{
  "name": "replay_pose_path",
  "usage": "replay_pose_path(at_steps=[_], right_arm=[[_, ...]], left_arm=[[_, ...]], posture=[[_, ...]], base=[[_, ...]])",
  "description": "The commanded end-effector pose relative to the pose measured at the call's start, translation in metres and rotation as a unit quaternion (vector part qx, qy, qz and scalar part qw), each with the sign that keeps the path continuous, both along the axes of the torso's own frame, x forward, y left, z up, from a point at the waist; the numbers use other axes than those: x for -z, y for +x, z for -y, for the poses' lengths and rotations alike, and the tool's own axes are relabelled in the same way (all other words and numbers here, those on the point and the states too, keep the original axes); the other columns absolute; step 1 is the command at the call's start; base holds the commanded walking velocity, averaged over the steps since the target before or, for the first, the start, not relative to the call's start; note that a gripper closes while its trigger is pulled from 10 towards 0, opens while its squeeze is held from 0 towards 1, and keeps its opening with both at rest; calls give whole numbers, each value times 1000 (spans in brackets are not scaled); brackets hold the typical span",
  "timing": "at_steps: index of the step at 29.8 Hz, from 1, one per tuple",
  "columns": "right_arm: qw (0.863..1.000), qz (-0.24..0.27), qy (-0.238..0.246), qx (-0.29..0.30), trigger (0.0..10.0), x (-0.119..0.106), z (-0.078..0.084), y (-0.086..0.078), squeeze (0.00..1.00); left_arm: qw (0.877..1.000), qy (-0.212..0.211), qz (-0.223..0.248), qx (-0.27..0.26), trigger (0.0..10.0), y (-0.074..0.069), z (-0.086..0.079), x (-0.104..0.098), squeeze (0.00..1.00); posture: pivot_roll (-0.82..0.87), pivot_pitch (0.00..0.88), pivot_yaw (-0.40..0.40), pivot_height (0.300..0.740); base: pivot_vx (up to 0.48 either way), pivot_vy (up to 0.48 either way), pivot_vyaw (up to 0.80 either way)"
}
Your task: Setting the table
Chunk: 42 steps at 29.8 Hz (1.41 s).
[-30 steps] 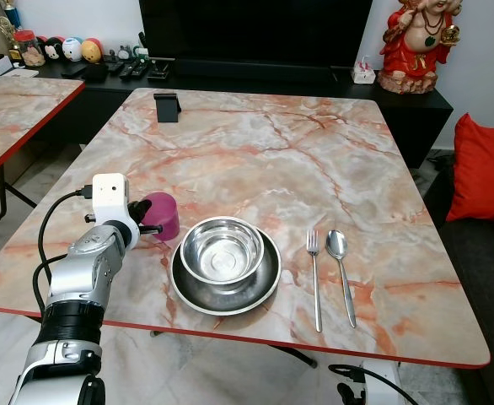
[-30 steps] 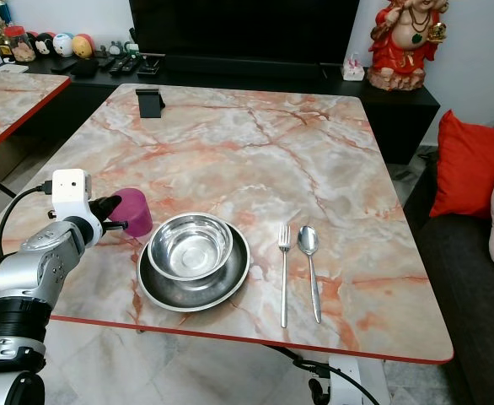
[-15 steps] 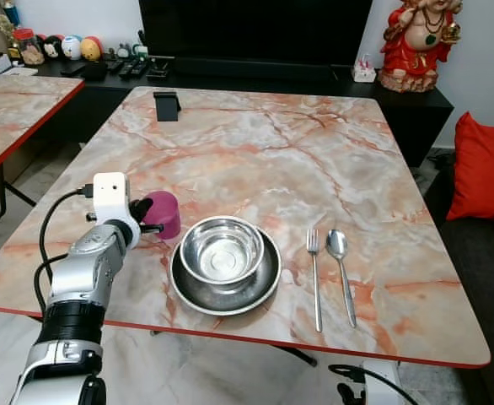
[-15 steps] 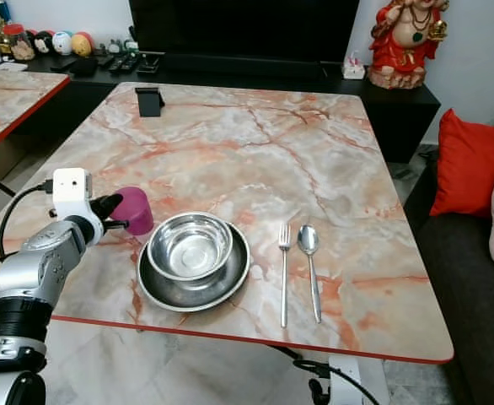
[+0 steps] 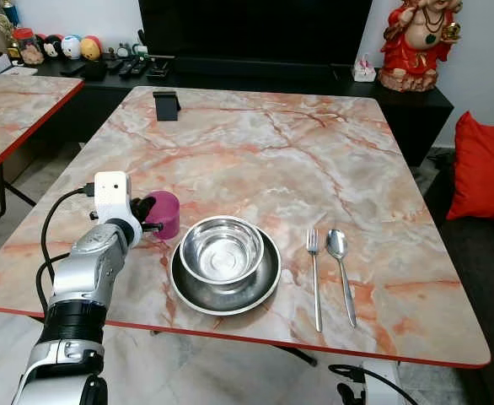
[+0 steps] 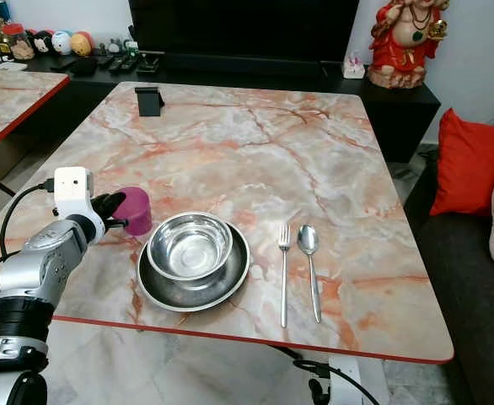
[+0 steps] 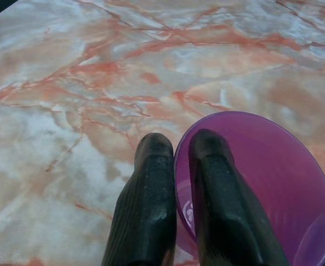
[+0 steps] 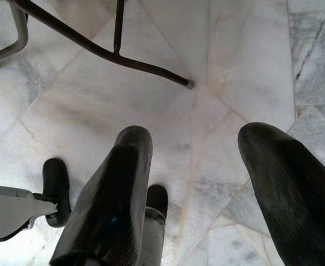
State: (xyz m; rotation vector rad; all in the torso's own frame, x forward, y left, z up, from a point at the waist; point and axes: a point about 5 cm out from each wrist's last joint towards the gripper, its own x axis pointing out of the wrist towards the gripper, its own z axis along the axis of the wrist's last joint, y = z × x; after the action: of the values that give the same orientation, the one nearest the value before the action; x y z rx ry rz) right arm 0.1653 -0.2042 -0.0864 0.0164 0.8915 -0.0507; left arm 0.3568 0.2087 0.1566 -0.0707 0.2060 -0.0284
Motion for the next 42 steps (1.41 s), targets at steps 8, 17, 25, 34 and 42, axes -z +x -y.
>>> replay_pose_path(at_steps=[8, 17, 25, 34, 42], right_arm=[[1000, -2, -1, -4, 10000, 0, 1, -1, 0], [1000, -2, -2, -4, 10000, 0, 1, -1, 0], [1000, -3, -1, -5, 10000, 0, 1, -2, 0], [1000, -3, -1, -5, 10000, 0, 1, -2, 0], [1000, -3, -1, -5, 10000, 0, 1, -1, 0]], left_arm=[[1000, -3, 22, -1, 10000, 3, 2, -9, 0], [1000, -20, 16, -4, 10000, 3, 3, -7, 0], [999, -36, 3, -3, 10000, 3, 5, -3, 63], [1000, -29, 7, -11, 10000, 3, 2, -6, 471], [1000, -20, 17, -16, 10000, 4, 1, -9, 0]], posture=[[17, 0, -22, 740], [18, 0, -23, 740], [17, 0, -23, 740], [18, 0, -24, 740], [18, 0, -24, 740]], base=[[0, 0, 0], [0, 0, 0], [0, 0, 0], [0, 0, 0], [0, 0, 0]])
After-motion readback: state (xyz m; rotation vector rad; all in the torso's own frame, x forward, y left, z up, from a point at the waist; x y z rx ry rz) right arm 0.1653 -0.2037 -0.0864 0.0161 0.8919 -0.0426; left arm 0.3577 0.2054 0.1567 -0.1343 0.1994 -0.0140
